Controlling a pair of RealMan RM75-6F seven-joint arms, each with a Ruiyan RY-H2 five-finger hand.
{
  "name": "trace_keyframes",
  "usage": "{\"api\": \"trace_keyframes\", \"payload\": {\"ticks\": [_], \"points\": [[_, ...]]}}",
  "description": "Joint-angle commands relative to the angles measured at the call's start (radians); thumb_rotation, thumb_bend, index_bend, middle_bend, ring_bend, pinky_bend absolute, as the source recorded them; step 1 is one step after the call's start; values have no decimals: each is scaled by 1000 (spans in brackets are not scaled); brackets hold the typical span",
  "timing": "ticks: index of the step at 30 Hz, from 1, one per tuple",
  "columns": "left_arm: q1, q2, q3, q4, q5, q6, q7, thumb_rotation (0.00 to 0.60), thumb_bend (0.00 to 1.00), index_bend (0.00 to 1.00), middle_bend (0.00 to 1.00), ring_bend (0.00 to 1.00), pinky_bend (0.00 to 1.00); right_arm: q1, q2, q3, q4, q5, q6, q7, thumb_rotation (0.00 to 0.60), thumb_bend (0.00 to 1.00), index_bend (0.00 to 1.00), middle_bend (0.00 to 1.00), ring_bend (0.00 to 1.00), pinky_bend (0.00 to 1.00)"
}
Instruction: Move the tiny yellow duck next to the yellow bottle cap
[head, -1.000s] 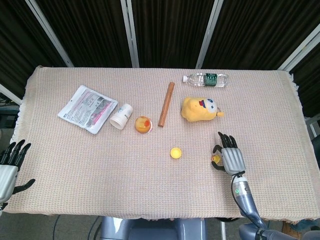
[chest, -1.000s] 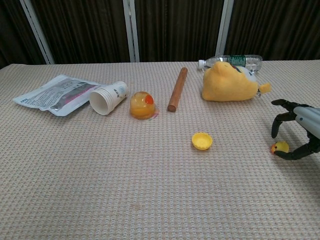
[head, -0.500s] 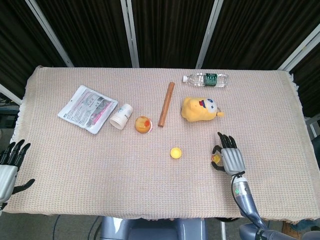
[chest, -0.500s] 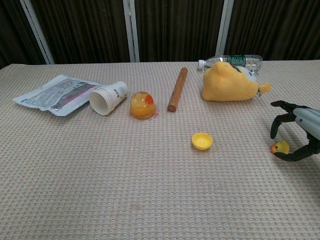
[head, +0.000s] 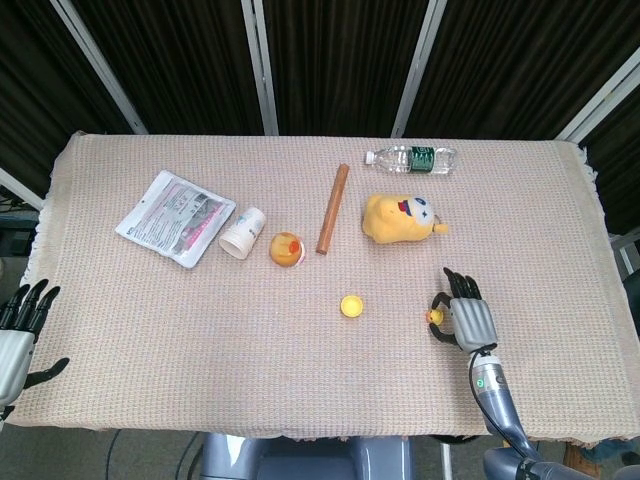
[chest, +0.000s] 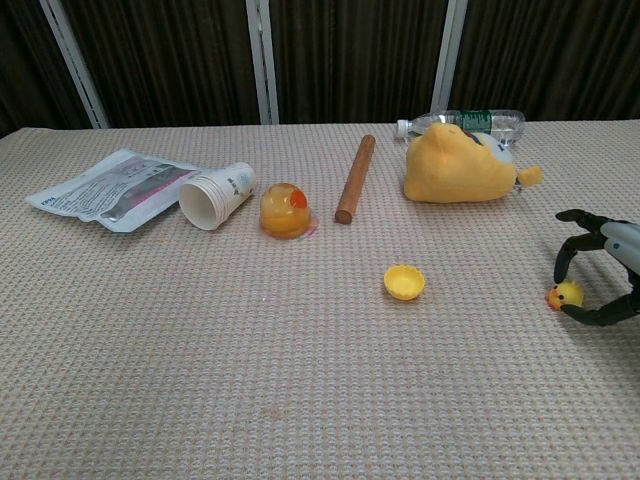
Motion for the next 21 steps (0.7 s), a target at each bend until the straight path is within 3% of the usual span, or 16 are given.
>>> {"api": "trace_keyframes", "payload": {"ticks": [1, 11, 21], "points": [[0, 1, 0, -1, 1, 0, -1, 600, 0, 0, 0, 0, 173, -1, 1, 0, 0, 1, 0, -1, 600, 272, 484, 0, 0, 0], [-1, 1, 0, 0, 1, -2, -1, 600, 0, 0, 0, 0, 172, 0, -5, 11, -11, -26, 34, 18, 600, 272, 496, 0, 0, 0], [-1, 1, -1, -2, 3, 1, 4, 600, 0, 0, 0, 0, 172, 27, 10, 13, -113, -101, 78, -8, 600, 272, 496, 0, 0, 0]]}}
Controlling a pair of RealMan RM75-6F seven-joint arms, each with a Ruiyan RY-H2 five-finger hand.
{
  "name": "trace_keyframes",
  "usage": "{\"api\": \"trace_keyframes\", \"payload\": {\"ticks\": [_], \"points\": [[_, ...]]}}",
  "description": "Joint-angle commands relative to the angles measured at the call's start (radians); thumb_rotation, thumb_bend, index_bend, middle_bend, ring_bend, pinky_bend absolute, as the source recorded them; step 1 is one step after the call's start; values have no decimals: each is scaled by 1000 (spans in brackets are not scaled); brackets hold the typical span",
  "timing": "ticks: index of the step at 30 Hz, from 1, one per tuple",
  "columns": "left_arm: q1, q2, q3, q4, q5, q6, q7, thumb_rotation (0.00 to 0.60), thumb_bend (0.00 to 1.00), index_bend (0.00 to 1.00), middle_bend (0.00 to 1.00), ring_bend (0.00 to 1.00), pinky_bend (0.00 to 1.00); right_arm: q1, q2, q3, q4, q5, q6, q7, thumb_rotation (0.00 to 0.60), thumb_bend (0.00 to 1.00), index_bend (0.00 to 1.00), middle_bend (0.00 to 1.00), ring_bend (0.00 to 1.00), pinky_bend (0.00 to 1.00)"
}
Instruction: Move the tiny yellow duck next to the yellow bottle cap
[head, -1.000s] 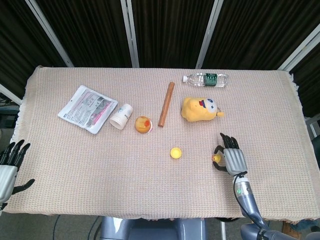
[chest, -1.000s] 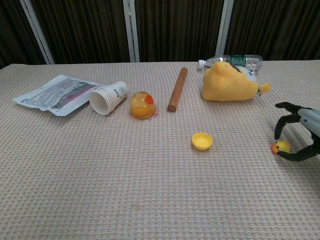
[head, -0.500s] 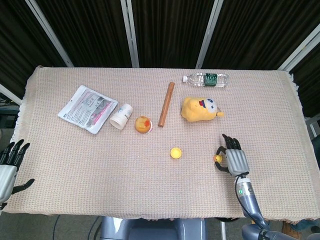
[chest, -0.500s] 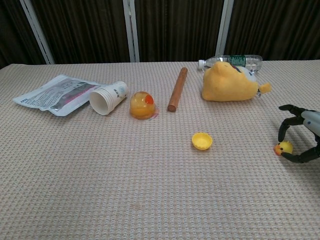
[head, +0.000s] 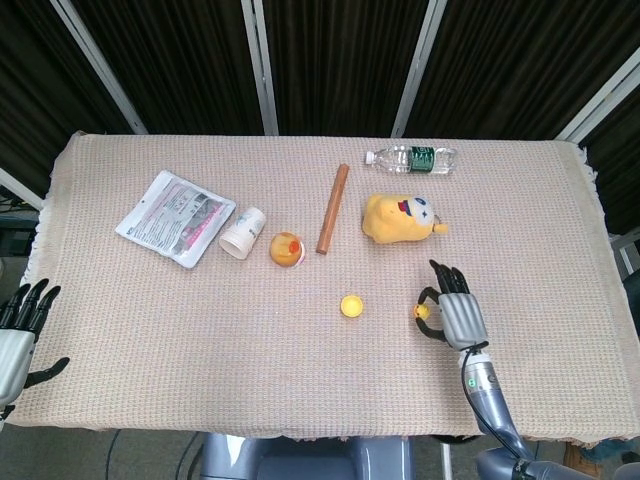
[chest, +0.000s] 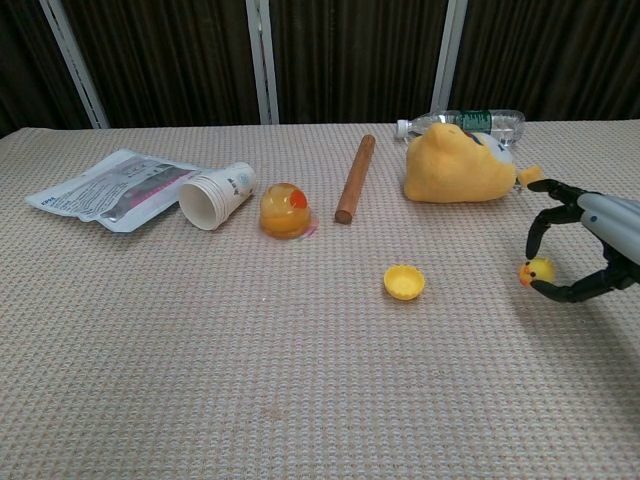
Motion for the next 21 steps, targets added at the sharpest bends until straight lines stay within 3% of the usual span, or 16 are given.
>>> {"api": "trace_keyframes", "payload": {"ticks": [1, 12, 21], "points": [[0, 1, 0, -1, 1, 0, 0, 600, 0, 0, 0, 0, 172, 13, 4, -4, -37, -28, 12, -24, 600, 271, 496, 0, 0, 0], [2, -1, -2, 3, 7, 10, 8, 600, 0, 0, 0, 0, 172, 66, -47, -4, -109, -50, -12, -153, 600, 272, 496, 0, 0, 0], [3, -5, 0, 12, 20, 19, 10, 600, 0, 0, 0, 0, 172, 124, -97, 35, -77, -10, -66, -212, 600, 273, 496, 0, 0, 0]]}}
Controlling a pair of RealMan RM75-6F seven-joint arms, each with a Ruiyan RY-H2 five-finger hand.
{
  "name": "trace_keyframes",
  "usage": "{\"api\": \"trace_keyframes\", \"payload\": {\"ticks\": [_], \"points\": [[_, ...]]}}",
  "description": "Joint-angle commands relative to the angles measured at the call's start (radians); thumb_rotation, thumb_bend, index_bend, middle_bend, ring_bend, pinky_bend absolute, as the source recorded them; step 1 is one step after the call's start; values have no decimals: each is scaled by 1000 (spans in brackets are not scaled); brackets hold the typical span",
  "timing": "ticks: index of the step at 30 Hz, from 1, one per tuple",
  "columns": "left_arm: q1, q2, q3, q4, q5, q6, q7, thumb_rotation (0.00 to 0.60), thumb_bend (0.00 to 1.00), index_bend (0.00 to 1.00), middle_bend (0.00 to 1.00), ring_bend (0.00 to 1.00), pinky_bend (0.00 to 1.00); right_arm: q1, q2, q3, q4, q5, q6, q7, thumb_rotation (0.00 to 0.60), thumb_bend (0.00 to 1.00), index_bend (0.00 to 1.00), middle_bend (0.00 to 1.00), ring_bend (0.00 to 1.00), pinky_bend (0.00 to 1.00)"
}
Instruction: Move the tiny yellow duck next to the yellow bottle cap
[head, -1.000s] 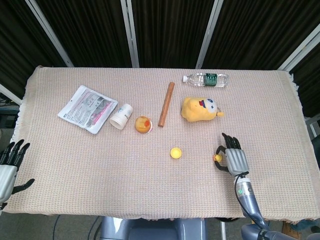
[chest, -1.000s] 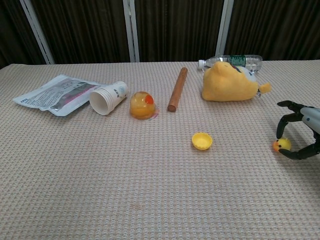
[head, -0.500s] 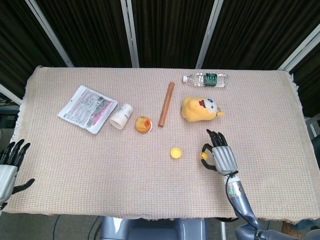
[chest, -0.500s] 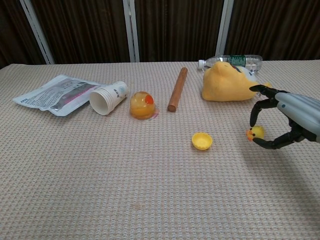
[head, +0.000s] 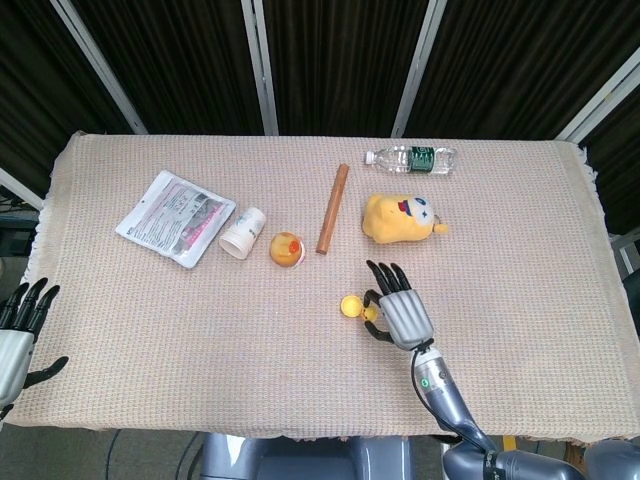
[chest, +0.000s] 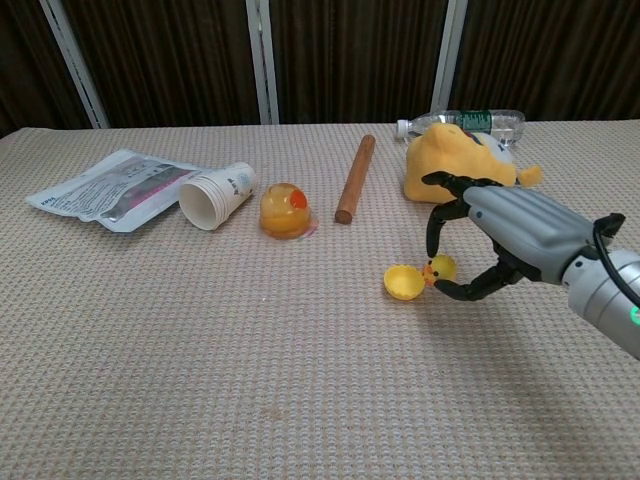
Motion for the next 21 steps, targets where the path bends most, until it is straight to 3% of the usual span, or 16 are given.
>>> {"api": "trace_keyframes", "payload": {"ticks": [1, 8, 21], "points": [[0, -1, 1, 2, 2, -1, -1, 600, 0, 0, 0, 0, 172, 18, -14, 16, 17, 17, -18, -10, 600, 272, 496, 0, 0, 0], [-5, -4, 3, 7, 11, -4, -9, 600, 0, 0, 0, 0, 172, 55, -44, 42, 61, 54, -58, -11, 600, 272, 496, 0, 0, 0], [-4, -2, 4, 3, 2, -11, -18, 600, 0, 0, 0, 0, 172, 69, -64, 25, 70, 61, -59, -21, 600, 272, 496, 0, 0, 0]]}}
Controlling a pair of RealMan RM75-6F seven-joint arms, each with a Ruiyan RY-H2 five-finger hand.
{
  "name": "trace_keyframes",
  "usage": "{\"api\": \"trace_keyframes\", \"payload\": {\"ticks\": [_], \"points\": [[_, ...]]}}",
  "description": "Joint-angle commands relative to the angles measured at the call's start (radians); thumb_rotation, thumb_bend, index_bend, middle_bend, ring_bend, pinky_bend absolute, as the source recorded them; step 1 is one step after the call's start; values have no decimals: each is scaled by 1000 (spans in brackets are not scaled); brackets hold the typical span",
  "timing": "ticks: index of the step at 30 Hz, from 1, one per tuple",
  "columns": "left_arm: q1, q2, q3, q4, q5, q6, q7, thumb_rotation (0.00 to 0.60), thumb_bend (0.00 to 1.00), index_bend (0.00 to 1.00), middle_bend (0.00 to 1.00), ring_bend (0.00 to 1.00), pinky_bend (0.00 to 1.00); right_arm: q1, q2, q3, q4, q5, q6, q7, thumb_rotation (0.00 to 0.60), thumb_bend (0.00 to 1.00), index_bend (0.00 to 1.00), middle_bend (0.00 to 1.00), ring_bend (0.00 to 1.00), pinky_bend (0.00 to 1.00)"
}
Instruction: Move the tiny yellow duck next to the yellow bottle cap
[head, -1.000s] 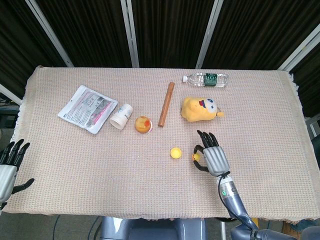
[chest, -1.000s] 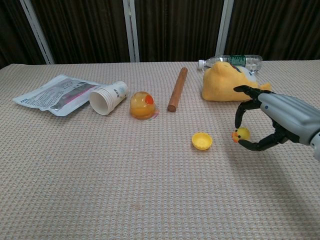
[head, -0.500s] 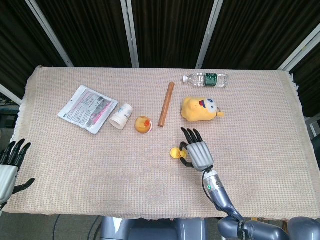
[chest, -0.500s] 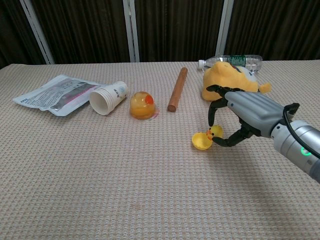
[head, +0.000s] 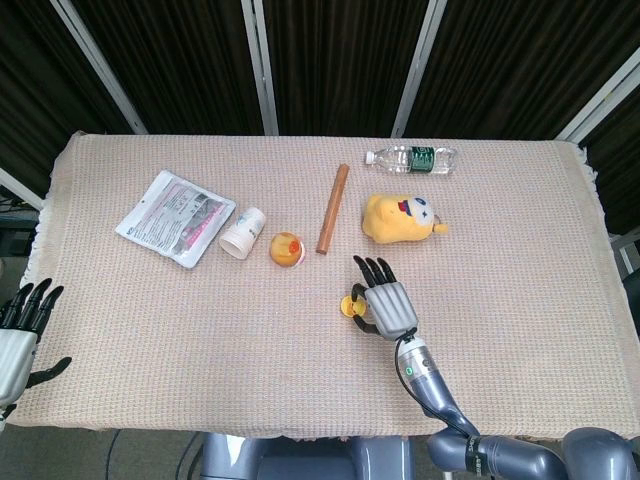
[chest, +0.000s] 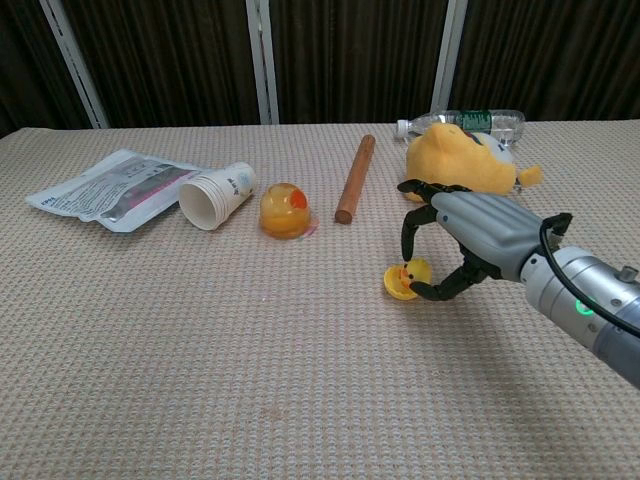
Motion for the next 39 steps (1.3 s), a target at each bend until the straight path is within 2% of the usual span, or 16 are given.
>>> {"api": "trace_keyframes", "payload": {"ticks": [1, 25, 29, 33, 39], "points": [[1, 0, 1, 0, 0, 0, 0, 600, 0, 0, 0, 0, 172, 2, -4, -1, 3, 4, -1, -5, 600, 272, 496, 0, 0, 0], [-5, 0, -1, -2, -4, -10, 4, 600, 0, 0, 0, 0, 172, 39, -41, 2, 72, 24, -27, 21, 600, 255, 482, 0, 0, 0], [-5, 1, 0, -4, -3, -9, 5, 600, 0, 0, 0, 0, 172, 39, -33, -4, 66, 18, -25, 26, 600, 151, 441, 0, 0, 0], [-5, 0, -1, -3, -4, -9, 3, 600, 0, 0, 0, 0, 172, 40, -22, -12, 57, 11, -26, 22, 600, 90, 384, 0, 0, 0], [-7, 0, -1, 0, -2, -10, -2, 600, 0, 0, 0, 0, 172, 37, 7, -18, 15, 32, -41, -14, 600, 0, 213, 0, 0, 0]]}}
